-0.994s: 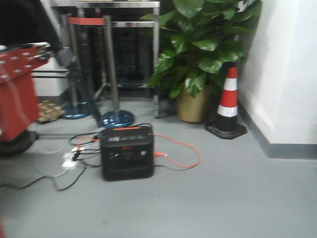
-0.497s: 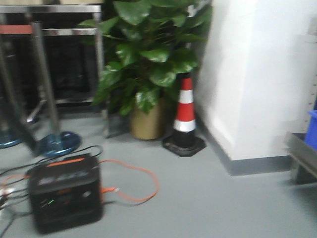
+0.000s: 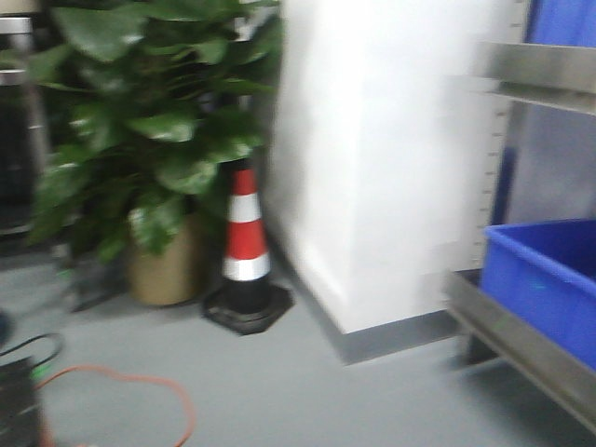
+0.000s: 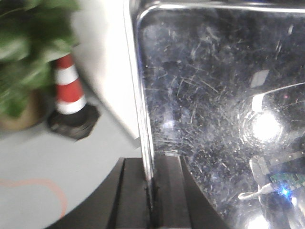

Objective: Stack silver trays without gaps
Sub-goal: 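Keep holding the tray while the base turns to another bin rack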

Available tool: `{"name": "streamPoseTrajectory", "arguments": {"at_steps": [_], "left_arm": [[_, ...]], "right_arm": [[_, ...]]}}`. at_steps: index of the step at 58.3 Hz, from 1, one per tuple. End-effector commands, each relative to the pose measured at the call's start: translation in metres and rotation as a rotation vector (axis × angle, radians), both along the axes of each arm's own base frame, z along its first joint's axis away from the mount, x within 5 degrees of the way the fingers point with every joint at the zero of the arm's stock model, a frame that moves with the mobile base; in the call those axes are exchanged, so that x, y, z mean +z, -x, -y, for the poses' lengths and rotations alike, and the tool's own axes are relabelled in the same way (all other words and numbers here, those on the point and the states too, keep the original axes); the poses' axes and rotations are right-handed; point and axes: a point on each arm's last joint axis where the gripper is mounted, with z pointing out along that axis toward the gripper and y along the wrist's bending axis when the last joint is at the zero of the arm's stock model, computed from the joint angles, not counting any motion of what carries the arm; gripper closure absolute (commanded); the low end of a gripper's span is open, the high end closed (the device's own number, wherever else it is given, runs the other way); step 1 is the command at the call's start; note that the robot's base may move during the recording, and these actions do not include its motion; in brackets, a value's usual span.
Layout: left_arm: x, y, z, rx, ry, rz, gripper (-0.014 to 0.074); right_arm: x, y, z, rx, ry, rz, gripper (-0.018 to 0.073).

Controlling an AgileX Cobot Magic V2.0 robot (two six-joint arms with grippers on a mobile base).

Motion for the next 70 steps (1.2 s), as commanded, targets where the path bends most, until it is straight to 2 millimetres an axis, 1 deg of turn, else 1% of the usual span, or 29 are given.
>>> {"name": "streamPoseTrajectory", "arguments": {"at_steps": [1,32,70], "left_arm": [[0.0092,0.0033,0.0005,-0.017,0.012,0.057,0.0614],[0.0103,0.0011,-0.0035,0.005,-0.052,0.098,0.0614],[0.0103,0.0011,-0.0035,0.005,-0.052,0.098,0.0614]], "right_arm": [[0.0108,0.0026,0.0018,0.002,0.016,0.066,0.0639],[0.0108,0.0026,0.0018,0.002,0.016,0.066,0.0639],[0.0108,0.0026,0.0018,0.002,0.016,0.066,0.0639]]}}
